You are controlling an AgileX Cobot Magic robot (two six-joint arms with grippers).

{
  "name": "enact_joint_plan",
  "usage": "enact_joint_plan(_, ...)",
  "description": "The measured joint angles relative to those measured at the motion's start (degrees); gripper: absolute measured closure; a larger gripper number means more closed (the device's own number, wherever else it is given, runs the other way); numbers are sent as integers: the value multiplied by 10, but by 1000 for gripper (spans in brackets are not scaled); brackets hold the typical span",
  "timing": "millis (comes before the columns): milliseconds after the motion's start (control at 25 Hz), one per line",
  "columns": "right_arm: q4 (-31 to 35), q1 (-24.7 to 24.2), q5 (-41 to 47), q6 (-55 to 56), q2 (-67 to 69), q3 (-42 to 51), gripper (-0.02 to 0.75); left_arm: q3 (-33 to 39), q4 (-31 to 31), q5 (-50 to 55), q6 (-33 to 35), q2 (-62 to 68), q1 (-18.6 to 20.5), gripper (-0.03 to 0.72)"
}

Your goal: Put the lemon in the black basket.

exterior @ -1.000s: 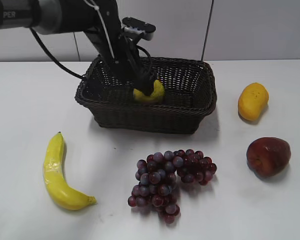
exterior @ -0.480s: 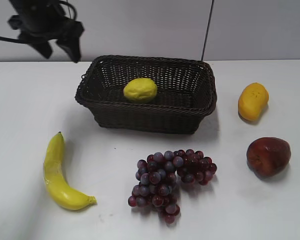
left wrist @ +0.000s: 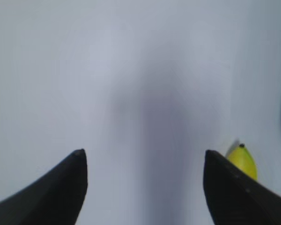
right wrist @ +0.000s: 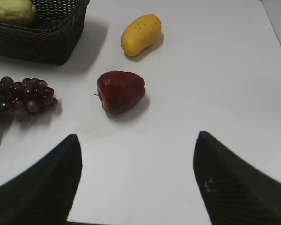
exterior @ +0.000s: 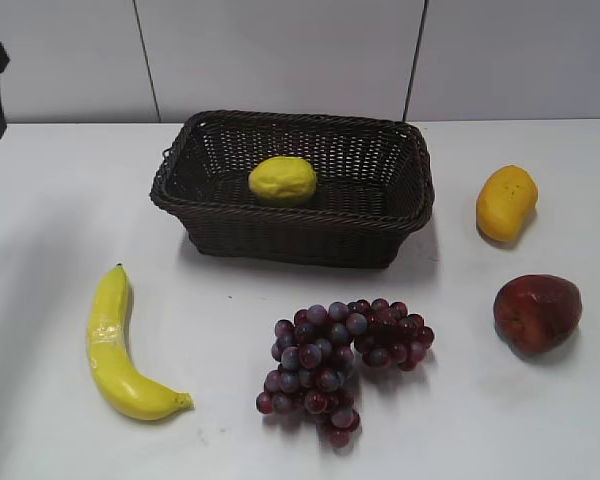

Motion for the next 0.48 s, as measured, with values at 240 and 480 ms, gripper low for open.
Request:
enact_joint_plan(240,0,0,0,0,0,0,176,178,42,1,0,-143,1,124)
enact_joint_plan(480,0,0,0,0,0,0,176,361,23,-49,0,-308,1,127)
